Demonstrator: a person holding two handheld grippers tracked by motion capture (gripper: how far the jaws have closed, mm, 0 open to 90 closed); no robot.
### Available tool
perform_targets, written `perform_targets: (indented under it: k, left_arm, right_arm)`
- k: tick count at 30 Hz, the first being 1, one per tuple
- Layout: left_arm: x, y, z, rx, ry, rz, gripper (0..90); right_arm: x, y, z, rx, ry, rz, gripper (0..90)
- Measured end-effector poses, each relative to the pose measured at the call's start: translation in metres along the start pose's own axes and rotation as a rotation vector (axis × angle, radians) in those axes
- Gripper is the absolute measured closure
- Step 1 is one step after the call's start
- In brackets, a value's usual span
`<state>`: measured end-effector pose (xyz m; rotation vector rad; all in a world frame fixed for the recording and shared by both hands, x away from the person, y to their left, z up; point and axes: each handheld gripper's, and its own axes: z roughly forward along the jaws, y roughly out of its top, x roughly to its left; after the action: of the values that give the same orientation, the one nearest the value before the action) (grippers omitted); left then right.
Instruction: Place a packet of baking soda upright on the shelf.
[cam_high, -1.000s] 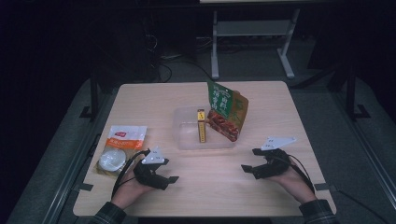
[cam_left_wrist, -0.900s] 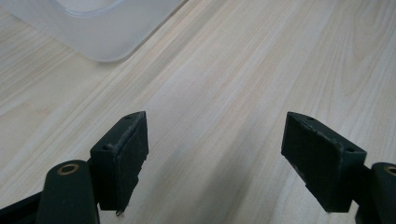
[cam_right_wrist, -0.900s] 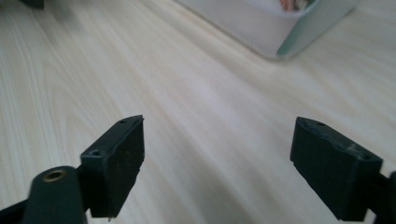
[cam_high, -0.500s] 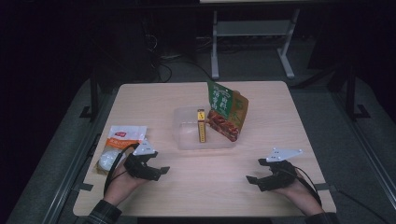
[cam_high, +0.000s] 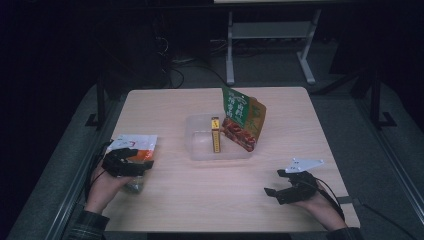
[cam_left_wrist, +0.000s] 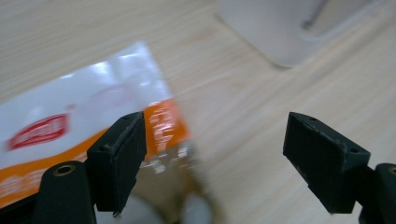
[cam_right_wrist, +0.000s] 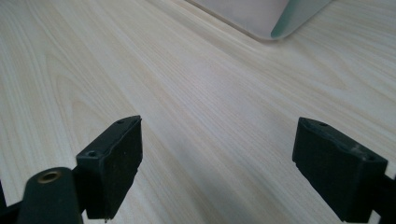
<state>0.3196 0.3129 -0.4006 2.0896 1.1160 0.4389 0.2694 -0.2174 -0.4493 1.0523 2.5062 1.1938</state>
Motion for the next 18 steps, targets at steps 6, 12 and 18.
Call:
perform_targets:
  k: [6,12,18]
  left_arm:
    - [0.032,-0.007,-0.011,0.001,0.067,-0.061,21.0]
    - [0.059,-0.017,-0.014,0.011,0.115,-0.133,20.9]
    - [0.078,-0.028,-0.008,0.041,0.129,-0.188,20.7]
  right_arm:
    - [0.001,0.001,0.0,-0.003,0.008,0.005,15.5]
    - [0.001,0.0,0.002,0.001,0.008,0.002,15.5]
    - [0.001,0.0,0.003,0.006,0.009,0.004,15.5]
